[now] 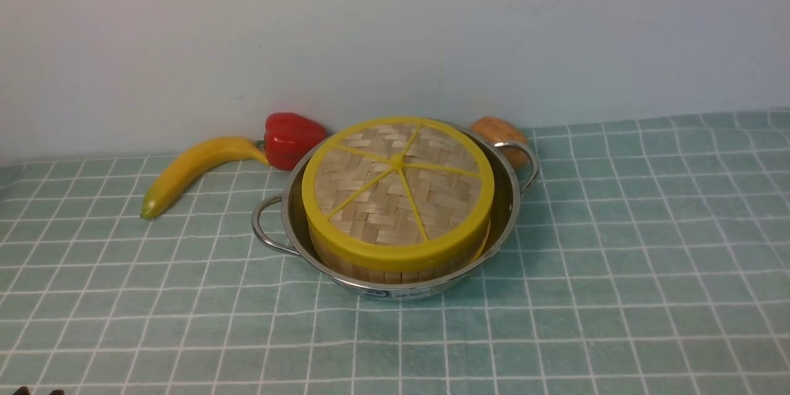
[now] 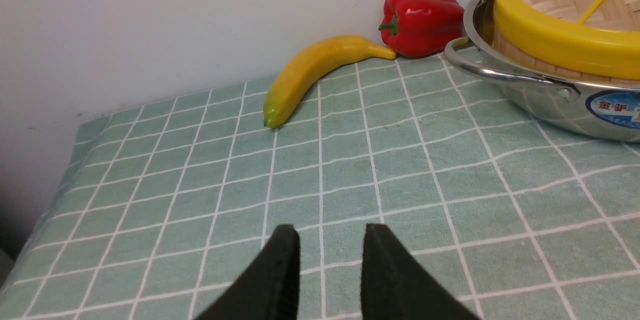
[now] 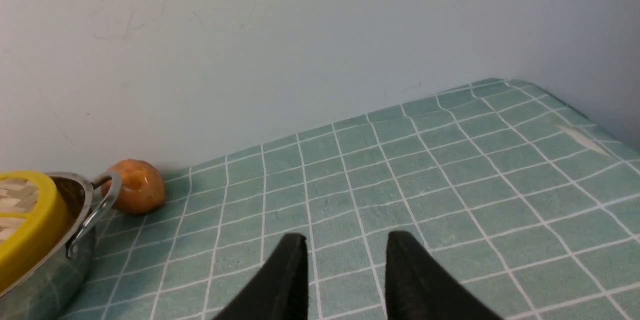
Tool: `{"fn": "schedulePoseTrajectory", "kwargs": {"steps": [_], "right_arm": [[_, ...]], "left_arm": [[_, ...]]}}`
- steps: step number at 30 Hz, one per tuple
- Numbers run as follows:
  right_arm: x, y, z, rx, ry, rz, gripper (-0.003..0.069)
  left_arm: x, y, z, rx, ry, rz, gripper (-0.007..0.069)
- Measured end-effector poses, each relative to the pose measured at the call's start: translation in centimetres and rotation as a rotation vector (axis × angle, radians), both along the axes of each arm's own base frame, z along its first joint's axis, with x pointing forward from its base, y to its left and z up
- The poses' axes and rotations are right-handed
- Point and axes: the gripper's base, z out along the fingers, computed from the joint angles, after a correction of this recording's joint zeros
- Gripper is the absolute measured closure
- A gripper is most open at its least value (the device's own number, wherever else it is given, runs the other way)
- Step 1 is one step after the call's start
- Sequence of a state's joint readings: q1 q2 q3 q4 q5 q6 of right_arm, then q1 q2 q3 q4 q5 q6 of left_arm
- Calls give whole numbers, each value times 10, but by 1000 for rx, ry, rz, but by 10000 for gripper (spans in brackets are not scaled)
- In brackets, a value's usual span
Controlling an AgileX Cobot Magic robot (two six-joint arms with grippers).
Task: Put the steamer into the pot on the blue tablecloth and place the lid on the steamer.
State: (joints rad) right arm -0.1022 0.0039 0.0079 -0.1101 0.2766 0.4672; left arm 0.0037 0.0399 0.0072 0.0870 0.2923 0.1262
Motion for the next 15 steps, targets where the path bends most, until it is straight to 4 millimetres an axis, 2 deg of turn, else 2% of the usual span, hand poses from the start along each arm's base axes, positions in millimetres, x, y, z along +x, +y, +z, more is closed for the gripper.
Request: {"fn": "schedulePoseTrajectory", "kwargs": {"steps": [15], "right_arm": [[0, 0, -1, 28, 4, -3, 419]], "left_arm": [[0, 0, 0, 0, 0, 0, 424]]}}
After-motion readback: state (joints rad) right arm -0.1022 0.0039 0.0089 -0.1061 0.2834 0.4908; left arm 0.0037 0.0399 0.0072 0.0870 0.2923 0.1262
